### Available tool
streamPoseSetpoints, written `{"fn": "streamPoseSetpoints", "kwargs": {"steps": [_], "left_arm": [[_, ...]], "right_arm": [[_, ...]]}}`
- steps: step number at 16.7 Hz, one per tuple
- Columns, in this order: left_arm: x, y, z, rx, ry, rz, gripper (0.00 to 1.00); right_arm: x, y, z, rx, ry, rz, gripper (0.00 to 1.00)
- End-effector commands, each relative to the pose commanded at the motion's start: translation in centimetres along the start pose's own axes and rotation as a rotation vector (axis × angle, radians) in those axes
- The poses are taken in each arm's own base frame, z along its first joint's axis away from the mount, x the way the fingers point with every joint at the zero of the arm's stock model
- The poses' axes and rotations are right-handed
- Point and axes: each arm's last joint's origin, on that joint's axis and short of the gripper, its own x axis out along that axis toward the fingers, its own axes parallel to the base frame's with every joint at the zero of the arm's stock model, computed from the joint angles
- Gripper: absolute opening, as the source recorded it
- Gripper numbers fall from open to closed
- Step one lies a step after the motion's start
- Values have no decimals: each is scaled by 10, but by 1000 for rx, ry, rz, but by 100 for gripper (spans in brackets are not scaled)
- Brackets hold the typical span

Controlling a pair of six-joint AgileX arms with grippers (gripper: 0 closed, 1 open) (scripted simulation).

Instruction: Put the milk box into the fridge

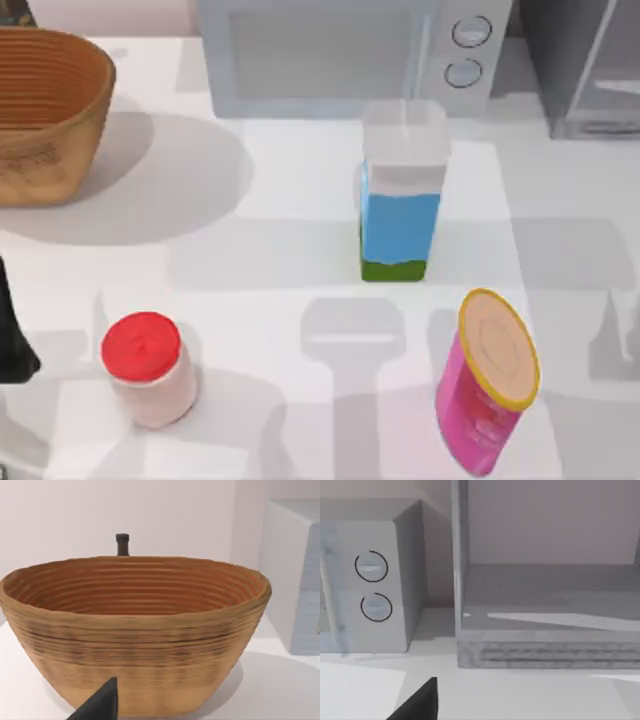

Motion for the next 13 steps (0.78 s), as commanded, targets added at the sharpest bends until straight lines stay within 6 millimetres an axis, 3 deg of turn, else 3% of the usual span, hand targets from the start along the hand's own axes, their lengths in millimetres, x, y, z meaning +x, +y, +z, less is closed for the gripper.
{"fn": "streamPoseSetpoints", "kwargs": {"steps": [5,9,13], "left_arm": [[0,0,0,0,0,0,100],[0,0,0,0,0,0,100],[0,0,0,0,0,0,100]], "right_arm": [[1,4,12,5,-1,5,100],[9,23,59,46,-35,58,100],[38,64,111,112,-30,140,100]]}}
